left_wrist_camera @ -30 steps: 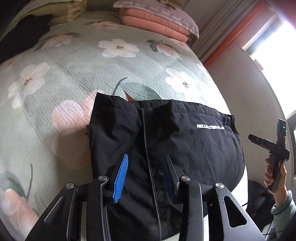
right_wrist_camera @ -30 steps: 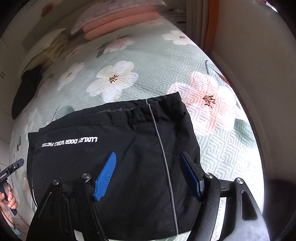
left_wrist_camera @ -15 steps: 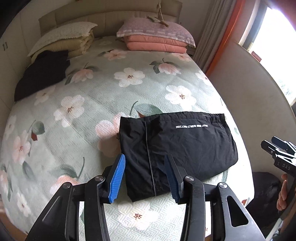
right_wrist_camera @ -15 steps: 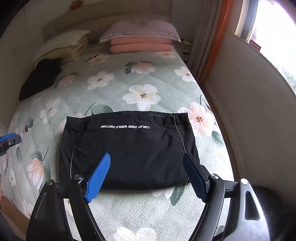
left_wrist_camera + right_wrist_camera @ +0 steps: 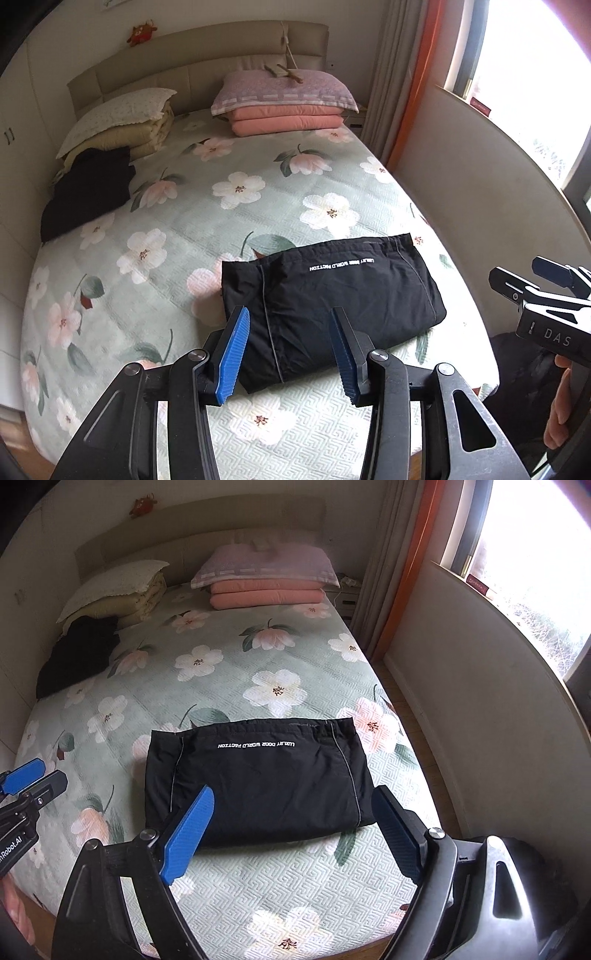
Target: Fold large clothes
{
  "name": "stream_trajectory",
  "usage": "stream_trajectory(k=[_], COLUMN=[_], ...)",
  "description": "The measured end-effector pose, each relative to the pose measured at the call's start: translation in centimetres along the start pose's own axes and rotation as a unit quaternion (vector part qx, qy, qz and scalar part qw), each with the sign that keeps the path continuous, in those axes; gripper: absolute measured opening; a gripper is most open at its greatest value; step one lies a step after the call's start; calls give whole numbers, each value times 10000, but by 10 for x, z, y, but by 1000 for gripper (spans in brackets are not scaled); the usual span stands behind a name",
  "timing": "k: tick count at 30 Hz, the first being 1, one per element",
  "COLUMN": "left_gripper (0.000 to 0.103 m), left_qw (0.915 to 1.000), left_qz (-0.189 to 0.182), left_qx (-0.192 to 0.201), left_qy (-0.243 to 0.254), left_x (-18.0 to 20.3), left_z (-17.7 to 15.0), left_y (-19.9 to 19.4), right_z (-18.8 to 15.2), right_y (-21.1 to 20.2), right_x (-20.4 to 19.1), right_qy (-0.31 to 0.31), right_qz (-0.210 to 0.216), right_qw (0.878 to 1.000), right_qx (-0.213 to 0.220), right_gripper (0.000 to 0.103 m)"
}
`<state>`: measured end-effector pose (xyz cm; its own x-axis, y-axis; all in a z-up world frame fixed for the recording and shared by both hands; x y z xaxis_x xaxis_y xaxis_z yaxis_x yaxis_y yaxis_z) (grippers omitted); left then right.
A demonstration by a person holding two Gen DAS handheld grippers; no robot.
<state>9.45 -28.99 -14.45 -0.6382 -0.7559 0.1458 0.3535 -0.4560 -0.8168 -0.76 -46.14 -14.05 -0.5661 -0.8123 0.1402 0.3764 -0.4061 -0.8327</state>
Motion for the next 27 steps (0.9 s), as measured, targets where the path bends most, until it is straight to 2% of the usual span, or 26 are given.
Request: stream_trajectory(k=[3, 8, 11, 14, 27], left_gripper=[46, 46, 46, 46, 46], left_qw=[9999, 9983, 9966, 9943, 9871], left_qz=[82, 372, 398, 602, 792], left_qx=[-9, -46, -223, -397, -915], left_qy=[-78, -444, -684, -791, -1045], left_x=[12, 29, 38, 47, 65], left_z=[-2, -14, -26, -37, -58], left_y=[-2, -1, 10, 24, 76], right_z=[-1, -8, -12, -13, -14], right_y=[-4, -1, 9, 25, 83], right_x=[3, 14, 26, 35, 41], right_qy=[33, -402, -518, -695, -967], right_qz=[221, 4, -52, -104, 252], right_qw=[9997, 9992, 9986, 9975, 9939], right_qx=[-22, -17, -60, -91, -469], right_gripper=[88, 88, 88, 88, 88])
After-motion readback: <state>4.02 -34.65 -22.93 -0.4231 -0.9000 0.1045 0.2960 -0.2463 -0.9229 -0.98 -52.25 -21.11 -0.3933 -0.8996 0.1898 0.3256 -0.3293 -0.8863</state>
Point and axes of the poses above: each gripper's, at about its wrist camera, not at the fingertips, and y roughly the way its jaws point, x to its right, z to its top, the point moved 8 cm from there along y, roughly the way its jaws point, and after that the axes turned 7 degrees about -z, right-handed, at the moved point
